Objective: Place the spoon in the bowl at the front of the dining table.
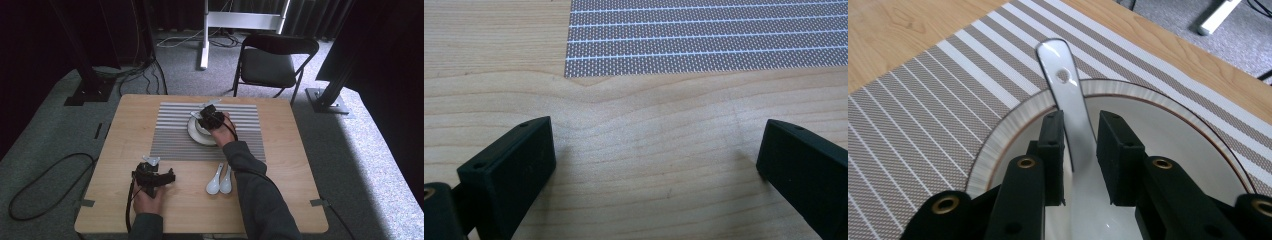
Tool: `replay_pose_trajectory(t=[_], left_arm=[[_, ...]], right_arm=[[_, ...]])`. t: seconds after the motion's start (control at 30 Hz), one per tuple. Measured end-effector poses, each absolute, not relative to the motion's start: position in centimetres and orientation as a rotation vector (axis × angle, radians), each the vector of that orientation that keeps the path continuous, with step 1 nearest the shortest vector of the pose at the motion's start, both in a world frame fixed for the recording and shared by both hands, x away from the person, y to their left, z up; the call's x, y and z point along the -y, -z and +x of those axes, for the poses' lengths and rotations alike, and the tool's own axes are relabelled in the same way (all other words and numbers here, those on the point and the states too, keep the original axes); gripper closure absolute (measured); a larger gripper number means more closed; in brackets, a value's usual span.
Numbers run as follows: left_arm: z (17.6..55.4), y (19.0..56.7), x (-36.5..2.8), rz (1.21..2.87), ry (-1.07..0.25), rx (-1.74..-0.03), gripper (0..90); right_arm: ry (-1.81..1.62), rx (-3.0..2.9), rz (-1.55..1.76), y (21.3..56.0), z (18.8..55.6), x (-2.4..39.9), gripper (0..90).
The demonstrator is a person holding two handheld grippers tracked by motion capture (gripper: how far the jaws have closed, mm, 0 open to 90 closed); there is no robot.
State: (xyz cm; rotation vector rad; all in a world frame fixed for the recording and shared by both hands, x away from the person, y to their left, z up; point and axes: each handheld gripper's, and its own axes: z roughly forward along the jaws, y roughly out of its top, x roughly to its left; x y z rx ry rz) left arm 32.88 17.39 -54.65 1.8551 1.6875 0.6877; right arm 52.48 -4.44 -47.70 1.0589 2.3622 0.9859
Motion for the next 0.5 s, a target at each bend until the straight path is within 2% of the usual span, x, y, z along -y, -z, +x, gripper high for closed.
replay_pose_trajectory(t=[0.23,0.5], left_arm=[[32.9,54.6,-17.4,1.855,-0.688,-1.687,2.6],[32.9,54.7,-17.4,1.854,-0.687,-1.688,2.7]], right_arm=[[-1.011,-2.353,1.056,47.4,52.1,4.8,72.4],[-1.088,-2.342,1.007,46.3,50.5,6.1,64.5]])
